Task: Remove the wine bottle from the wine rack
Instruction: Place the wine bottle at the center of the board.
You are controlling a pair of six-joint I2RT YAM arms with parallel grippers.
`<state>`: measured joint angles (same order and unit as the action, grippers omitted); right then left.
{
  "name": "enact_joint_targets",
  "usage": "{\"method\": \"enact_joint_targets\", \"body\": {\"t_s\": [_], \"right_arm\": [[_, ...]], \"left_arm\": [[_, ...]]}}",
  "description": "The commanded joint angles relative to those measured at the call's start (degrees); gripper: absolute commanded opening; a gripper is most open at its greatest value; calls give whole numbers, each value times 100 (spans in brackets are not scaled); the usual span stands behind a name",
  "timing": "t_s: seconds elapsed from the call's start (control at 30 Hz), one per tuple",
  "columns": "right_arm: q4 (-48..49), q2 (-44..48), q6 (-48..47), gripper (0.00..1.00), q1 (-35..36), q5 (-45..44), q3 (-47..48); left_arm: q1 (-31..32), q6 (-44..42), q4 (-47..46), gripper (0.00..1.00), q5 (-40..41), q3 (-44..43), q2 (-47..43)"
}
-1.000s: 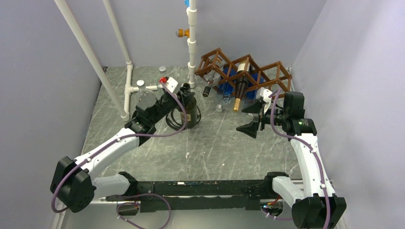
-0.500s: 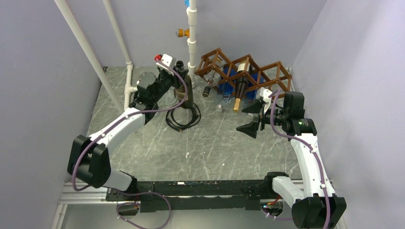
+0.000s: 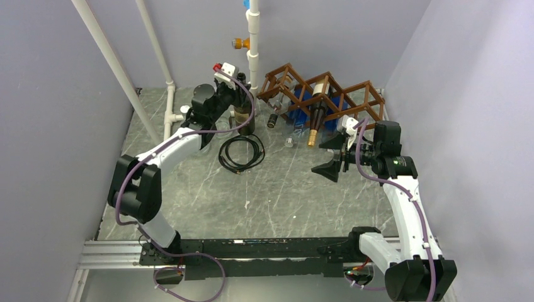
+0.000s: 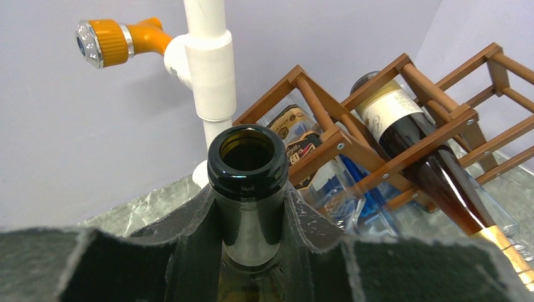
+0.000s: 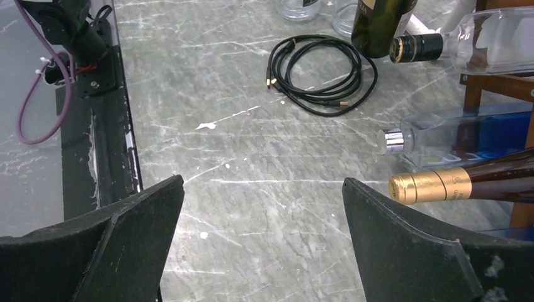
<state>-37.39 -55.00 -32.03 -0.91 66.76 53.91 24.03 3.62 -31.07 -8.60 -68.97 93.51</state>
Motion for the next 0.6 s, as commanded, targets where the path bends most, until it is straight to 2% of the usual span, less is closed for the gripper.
{"method": "enact_joint_targets", "body": {"t_s": [0.0, 0.57], "right_arm": [[34, 44, -159, 100, 55, 8, 32], [12, 33, -211, 100, 56, -60, 32]], "left_arm": [[-88, -82, -1018, 0, -91, -532, 79], [-302, -4, -1055, 0, -162, -1023, 780]]}}
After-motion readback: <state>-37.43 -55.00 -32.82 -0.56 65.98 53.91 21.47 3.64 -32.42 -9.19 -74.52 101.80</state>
